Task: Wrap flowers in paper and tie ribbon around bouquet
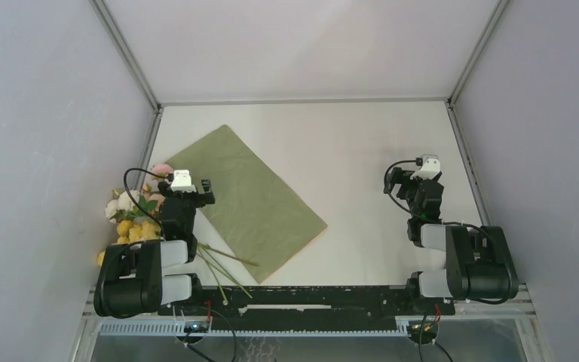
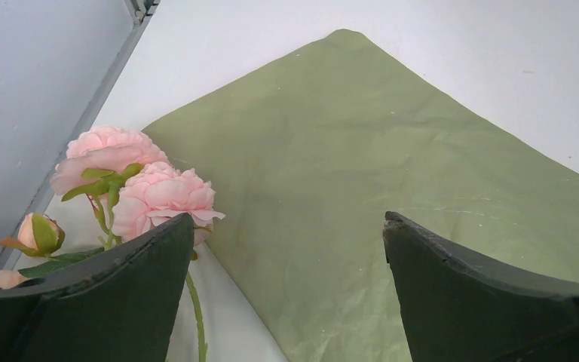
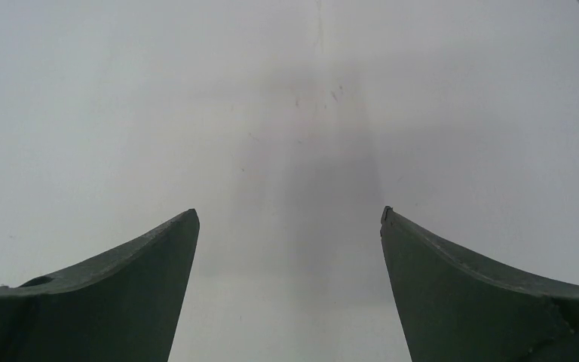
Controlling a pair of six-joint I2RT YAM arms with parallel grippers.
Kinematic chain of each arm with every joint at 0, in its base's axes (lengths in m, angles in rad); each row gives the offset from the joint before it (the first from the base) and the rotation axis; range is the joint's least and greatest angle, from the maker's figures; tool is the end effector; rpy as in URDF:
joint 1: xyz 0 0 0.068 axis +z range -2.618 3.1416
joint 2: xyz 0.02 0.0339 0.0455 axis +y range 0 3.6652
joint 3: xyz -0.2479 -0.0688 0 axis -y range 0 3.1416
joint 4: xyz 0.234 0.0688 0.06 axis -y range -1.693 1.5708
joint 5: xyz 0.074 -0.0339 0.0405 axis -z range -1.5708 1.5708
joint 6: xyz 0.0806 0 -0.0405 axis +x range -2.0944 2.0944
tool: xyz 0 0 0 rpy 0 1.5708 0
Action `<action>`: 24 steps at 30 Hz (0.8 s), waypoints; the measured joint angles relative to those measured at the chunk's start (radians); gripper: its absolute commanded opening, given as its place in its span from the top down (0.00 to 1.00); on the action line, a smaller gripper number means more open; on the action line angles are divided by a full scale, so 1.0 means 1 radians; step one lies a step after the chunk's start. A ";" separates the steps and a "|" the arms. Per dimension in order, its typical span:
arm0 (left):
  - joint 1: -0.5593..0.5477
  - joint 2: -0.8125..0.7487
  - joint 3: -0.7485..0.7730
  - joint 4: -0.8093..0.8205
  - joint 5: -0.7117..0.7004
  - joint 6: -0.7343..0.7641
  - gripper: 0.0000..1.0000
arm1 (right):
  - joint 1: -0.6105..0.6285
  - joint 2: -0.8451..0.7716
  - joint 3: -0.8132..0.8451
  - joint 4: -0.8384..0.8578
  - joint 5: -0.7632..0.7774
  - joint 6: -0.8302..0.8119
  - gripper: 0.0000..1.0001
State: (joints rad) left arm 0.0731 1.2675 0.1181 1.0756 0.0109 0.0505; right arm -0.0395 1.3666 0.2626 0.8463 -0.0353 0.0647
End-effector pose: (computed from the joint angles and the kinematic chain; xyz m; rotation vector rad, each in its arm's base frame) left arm 0.2500 0.0174 0.1497 -0.0103 1.6453 0.0854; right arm 0.2780 -0.0081 0.1349 0.0704 1.8273 0.0500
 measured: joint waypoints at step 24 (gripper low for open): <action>0.038 0.042 0.936 -1.443 0.245 0.176 0.52 | 0.417 0.124 0.863 -0.887 -0.269 0.182 0.31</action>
State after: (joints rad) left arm 0.1108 1.3094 1.0538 -0.3676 0.2558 0.2264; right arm 0.3771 1.4910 1.1259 -0.0410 -0.3046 0.2470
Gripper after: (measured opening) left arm 0.514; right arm 0.704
